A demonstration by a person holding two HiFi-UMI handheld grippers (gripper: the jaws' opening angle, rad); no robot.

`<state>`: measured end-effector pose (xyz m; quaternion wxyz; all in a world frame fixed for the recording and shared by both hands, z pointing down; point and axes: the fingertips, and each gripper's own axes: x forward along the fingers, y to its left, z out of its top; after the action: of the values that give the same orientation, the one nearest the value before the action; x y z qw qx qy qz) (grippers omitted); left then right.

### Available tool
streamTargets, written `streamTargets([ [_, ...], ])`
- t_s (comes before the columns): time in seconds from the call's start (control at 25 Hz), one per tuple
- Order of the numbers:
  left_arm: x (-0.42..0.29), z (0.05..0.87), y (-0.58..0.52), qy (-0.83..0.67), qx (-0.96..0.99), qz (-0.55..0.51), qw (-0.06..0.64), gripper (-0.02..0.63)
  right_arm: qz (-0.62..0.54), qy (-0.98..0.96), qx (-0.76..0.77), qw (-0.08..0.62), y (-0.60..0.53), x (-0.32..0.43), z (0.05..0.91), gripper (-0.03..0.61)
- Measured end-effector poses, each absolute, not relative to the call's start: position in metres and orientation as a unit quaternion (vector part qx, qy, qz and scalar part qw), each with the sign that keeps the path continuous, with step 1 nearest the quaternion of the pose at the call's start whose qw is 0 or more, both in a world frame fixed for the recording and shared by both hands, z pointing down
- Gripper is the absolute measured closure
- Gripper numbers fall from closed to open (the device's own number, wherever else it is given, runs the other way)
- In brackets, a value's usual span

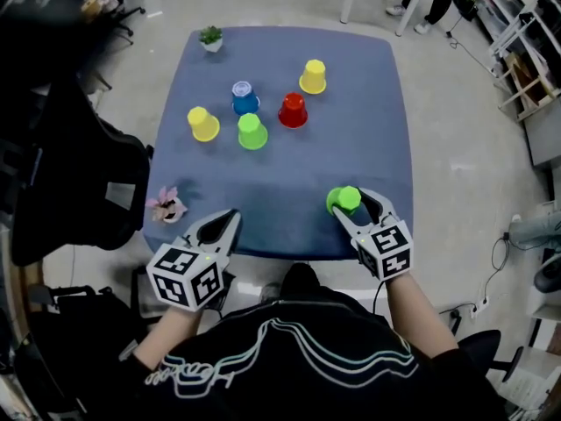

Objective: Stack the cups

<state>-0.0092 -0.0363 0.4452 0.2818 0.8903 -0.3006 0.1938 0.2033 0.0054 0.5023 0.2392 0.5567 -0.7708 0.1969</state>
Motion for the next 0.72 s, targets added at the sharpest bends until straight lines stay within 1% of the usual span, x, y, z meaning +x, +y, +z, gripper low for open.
streamTargets([
  [0.32,-0.024,0.442,-0.036,-0.312,0.887,0.188,0.283,0.588,0.175,-0.783,0.547,0.239,-0.003,0.185,0.485,0.319],
  [0.72,-0.055,0.442,-0.034,-0.342,0.876,0.181,0.287,0.588,0.142,-0.819,0.5,0.243,-0.022,0.136,0.464,0.318],
])
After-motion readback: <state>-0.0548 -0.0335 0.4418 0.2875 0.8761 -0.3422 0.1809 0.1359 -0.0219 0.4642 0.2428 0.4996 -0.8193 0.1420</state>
